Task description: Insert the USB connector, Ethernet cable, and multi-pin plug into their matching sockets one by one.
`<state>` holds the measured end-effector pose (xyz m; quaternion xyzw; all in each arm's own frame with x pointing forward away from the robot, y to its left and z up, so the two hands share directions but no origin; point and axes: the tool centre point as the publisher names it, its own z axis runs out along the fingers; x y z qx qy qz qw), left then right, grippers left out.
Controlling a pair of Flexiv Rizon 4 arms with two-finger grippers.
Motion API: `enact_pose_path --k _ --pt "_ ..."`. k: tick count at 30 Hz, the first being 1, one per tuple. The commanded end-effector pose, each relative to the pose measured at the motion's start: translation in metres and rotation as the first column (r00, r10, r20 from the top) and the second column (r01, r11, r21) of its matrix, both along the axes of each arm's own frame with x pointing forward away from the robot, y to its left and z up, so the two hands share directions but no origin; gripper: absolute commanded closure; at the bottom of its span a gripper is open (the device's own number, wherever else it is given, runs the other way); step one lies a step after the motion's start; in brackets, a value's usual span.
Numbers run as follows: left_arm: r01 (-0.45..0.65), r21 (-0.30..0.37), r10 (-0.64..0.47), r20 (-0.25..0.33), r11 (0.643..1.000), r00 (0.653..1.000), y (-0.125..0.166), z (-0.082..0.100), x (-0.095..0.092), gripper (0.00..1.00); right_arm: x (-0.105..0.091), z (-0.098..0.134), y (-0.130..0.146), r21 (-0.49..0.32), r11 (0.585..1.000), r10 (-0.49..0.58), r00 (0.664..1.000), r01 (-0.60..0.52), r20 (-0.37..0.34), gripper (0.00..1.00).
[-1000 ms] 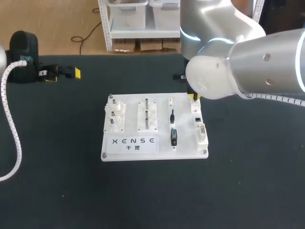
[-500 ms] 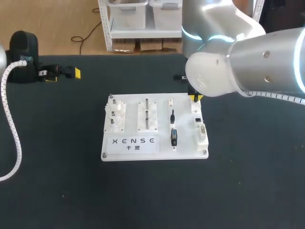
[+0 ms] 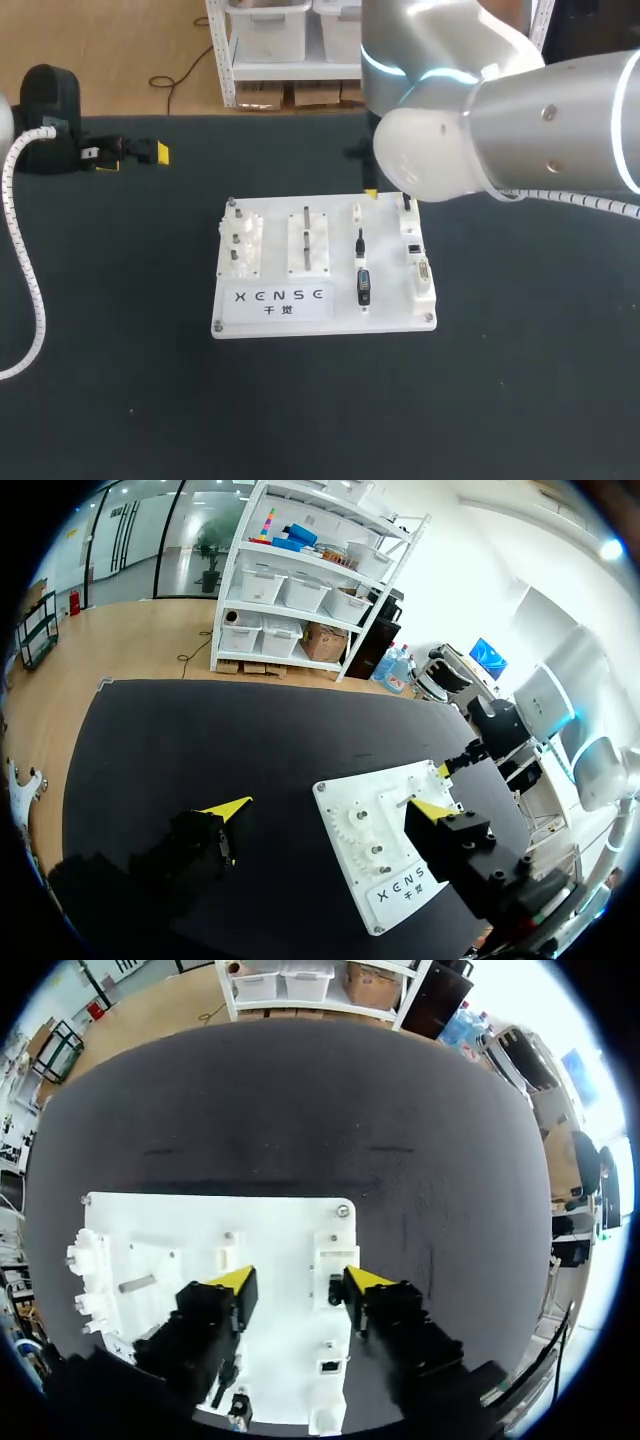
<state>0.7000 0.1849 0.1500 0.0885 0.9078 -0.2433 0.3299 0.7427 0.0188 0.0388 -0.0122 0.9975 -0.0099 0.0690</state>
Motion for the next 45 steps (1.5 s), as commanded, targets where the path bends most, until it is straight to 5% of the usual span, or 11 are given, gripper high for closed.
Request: enact_pose_path --k 1,19,45 --pt "0.0 0.0 0.0 0.0 1.0 1.0 0.0 0.0 0.0 0.0 -0.013 0.011 0.011 -0.004 1.0 0.008 1.0 -0.008 0.013 0.0" --pt "0.0 0.0 0.0 0.0 1.0 1.0 0.0 0.0 0.0 0.0 -0.057 -0.001 0.034 0.024 0.998 0.061 0.998 -0.061 -0.016 0.0" --pt "0.0 0.0 0.0 0.0 1.0 1.0 0.0 0.0 0.0 0.0 -0.079 -0.022 0.04 0.06 0.991 0.123 0.992 -0.121 -0.036 0.0"
